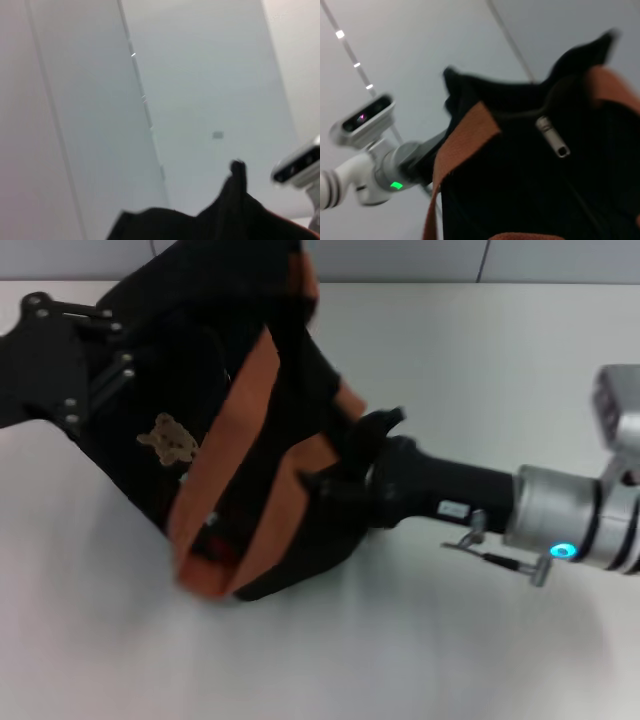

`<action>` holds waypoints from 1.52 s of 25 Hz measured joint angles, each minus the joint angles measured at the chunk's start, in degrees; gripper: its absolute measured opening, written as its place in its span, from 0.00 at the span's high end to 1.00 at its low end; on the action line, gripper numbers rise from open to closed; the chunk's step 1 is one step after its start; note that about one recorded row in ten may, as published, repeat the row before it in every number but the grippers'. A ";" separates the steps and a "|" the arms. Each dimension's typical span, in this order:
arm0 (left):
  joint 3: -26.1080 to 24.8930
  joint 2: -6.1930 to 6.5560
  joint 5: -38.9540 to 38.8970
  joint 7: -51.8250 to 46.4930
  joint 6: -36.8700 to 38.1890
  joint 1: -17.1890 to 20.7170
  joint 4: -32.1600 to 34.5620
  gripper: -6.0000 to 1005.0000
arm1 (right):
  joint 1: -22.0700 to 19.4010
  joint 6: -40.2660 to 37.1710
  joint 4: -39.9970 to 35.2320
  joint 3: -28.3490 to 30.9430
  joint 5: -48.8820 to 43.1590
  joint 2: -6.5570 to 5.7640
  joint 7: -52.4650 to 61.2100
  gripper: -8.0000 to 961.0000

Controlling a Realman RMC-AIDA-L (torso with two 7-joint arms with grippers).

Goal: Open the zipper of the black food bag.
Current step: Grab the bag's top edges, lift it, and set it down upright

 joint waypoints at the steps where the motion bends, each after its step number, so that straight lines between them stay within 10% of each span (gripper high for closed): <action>1: 0.03 -0.24 0.00 0.13 0.08 -0.14 0.01 0.92 | 0.59 0.67 1.29 -0.33 -0.03 0.02 -1.10 0.12; 25: 8.60 -3.21 0.54 5.89 0.73 1.54 -1.17 0.92 | -14.71 -8.51 -14.41 1.01 1.04 -0.62 3.70 0.12; 38: 9.80 -3.37 0.46 9.45 -2.07 -1.74 -10.25 0.92 | -18.17 -10.58 -2.83 1.87 15.71 -0.15 -39.63 0.12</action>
